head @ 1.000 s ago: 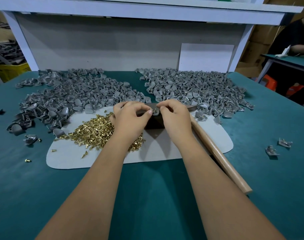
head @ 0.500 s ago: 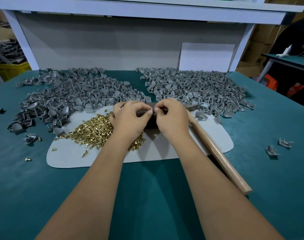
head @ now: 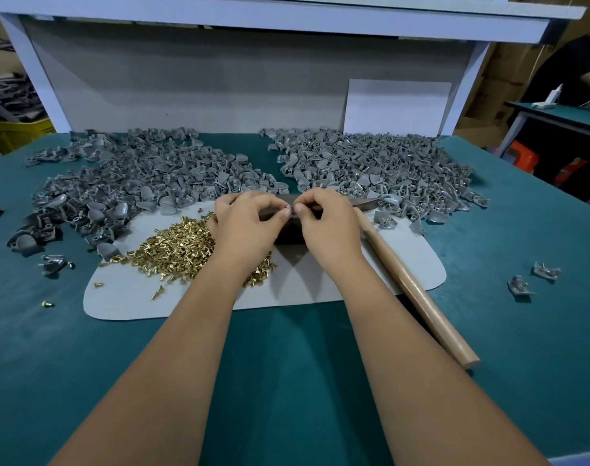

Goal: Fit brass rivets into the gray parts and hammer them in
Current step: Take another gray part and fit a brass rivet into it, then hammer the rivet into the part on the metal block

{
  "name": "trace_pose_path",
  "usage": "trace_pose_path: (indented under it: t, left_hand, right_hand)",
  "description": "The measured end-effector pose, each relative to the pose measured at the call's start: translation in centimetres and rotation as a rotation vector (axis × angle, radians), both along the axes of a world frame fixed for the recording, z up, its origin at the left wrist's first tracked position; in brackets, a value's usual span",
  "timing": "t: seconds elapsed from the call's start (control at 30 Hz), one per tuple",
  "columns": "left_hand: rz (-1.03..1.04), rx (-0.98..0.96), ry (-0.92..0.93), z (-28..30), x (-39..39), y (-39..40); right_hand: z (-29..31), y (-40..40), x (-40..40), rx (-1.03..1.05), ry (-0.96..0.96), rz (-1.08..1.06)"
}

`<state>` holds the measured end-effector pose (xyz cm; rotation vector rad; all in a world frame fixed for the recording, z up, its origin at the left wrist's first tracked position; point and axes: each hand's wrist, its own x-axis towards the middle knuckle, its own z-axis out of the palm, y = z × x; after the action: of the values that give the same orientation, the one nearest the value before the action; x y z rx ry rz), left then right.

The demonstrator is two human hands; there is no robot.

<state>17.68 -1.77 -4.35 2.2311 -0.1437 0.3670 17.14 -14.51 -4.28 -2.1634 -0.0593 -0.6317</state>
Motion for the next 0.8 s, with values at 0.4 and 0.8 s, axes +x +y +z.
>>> trace_pose_path:
  t: [0.4,0.8]
  left_hand:
    - [0.006,-0.059,0.035,0.1,0.2,0.0]
    - [0.016,-0.009,0.009,0.0,0.2,-0.2]
  right_hand:
    - [0.7,-0.3,-0.4,0.344,0.020,0.009]
    - [1.7,-7.2,-3.5,-0.526,0.497,-0.455]
